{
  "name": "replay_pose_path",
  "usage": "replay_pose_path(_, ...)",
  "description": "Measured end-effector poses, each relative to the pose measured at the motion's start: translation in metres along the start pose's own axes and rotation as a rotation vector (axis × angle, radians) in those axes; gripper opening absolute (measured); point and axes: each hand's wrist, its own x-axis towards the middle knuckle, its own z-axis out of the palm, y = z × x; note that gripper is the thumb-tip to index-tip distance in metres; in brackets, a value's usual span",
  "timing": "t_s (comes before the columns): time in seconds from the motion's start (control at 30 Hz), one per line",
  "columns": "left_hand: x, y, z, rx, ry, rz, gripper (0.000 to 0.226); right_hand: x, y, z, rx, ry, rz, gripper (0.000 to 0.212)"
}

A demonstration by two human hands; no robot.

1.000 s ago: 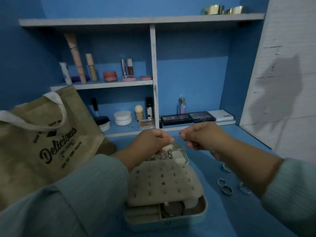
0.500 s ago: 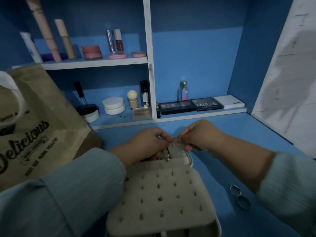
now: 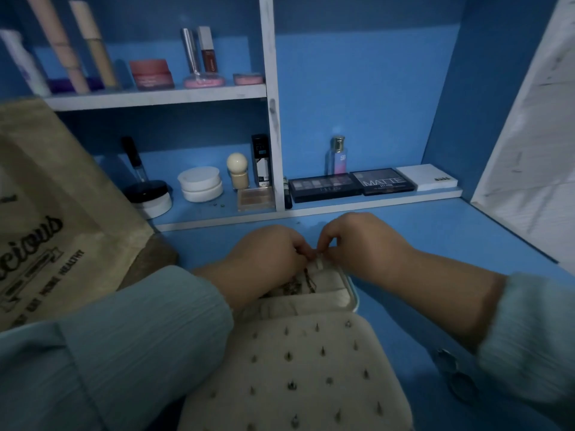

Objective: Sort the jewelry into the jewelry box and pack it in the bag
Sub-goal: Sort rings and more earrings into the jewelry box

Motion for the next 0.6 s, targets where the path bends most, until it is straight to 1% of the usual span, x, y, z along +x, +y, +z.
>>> replay_pose_path(0.1,0.001,0.004,-0.002,0.091,-0.019,0.024,0.028,0.000,-0.004,-0.001,-0.132,-0.049,-0.017,0.021)
replay_pose_path(0.23,0.004,0.008,-0.003,0.190,-0.057,0.019,0.028,0.007,-0.008,0.001,-0.263,-0.127,0.035,0.023)
replay_pose_path(0.4,0.008,0.015,-0.005,0.207,-0.113,-0.058,0.030,0.014,-0.010,-0.001,-0.287,-0.185,0.052,0.020)
replay_pose_path(0.5,0.004,0.019,-0.012,0.193,-0.174,-0.086,0.032,0.008,-0.010,-0.009,-0.301,-0.226,-0.004,0.022)
replay_pose_path(0.6,-0.004,0.020,-0.017,0.103,-0.227,-0.138,0.035,0.000,-0.011,-0.016,-0.243,-0.231,-0.067,0.022)
